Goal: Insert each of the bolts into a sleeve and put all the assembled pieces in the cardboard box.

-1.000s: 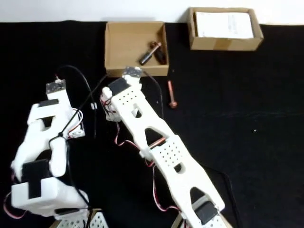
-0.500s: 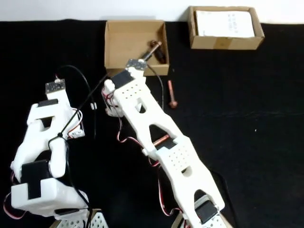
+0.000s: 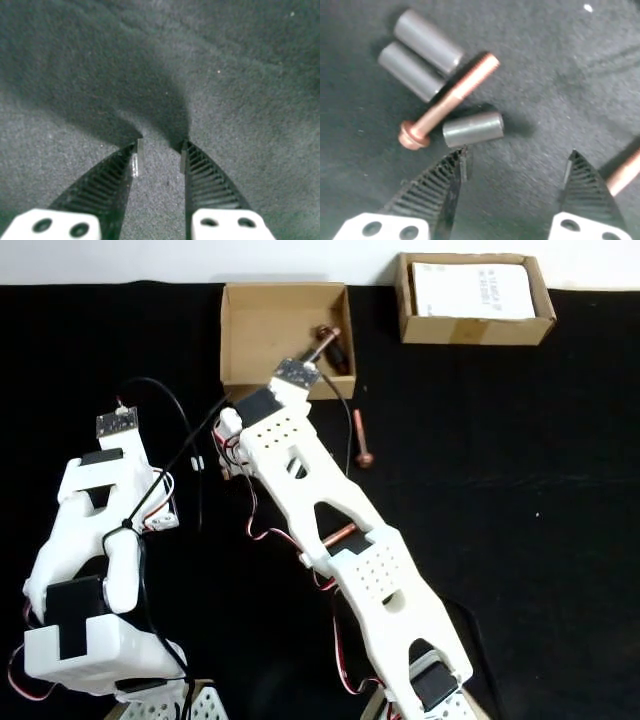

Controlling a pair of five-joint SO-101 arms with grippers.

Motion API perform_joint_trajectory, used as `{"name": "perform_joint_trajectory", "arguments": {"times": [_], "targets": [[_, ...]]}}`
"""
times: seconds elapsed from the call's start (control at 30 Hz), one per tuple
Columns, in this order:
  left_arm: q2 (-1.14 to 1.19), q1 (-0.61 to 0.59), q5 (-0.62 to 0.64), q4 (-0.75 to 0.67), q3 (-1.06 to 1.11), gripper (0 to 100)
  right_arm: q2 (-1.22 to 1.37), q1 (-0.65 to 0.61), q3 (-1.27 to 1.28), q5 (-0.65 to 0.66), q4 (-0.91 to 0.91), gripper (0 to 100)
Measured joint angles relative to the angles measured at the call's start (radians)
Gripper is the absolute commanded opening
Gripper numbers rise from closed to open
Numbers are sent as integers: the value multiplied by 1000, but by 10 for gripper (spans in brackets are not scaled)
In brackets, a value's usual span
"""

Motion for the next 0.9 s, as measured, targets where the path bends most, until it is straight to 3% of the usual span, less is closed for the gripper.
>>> {"name": "perform_joint_trajectory", "arguments": {"times": [0.13,0.37,0.5,0.6,0.77,0.9], "targets": [[0,0,0,0,0,139,5,0,3,230,-8,293],[0,0,0,0,0,139,8,17,3,954,103,293],[0,0,0,0,0,139,8,38,3,1283,94,293],[0,0,0,0,0,139,8,38,-31,1405,57,293],[0,0,0,0,0,139,8,38,-66,1464,60,291],[0,-31,0,0,0,139,8,25,-66,1580,92,178]]}}
